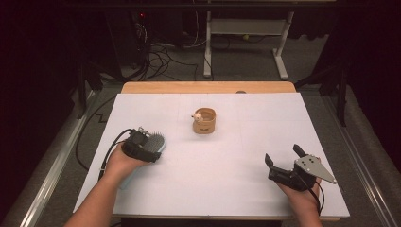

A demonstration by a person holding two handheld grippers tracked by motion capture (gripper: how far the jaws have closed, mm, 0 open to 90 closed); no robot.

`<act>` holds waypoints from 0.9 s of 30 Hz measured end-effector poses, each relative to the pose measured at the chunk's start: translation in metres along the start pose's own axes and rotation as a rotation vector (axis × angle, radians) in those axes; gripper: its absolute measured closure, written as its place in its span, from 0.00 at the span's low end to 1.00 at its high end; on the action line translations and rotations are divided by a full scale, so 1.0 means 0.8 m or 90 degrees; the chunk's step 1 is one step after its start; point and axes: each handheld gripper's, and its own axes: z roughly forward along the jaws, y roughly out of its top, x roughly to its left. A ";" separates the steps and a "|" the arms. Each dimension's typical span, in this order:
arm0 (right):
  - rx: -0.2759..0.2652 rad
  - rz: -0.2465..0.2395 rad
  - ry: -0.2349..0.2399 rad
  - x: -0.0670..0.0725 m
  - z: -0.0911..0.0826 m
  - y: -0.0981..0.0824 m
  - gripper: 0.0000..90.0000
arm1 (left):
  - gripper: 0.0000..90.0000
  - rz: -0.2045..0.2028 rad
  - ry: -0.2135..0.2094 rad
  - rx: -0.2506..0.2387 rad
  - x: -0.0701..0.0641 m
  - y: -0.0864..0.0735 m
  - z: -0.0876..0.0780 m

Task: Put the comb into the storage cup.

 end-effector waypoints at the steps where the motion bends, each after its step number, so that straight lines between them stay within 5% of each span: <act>1: -0.001 0.000 0.000 0.000 0.000 0.000 0.01 | 0.20 -0.001 0.001 0.000 0.000 0.000 0.000; 16: -0.002 0.005 -0.001 -0.001 -0.001 0.000 0.01 | 0.22 -0.002 0.012 0.001 -0.004 0.002 -0.003; 27: -0.003 0.006 -0.001 -0.002 -0.001 0.001 0.01 | 0.22 0.009 0.002 -0.037 -0.010 0.005 -0.016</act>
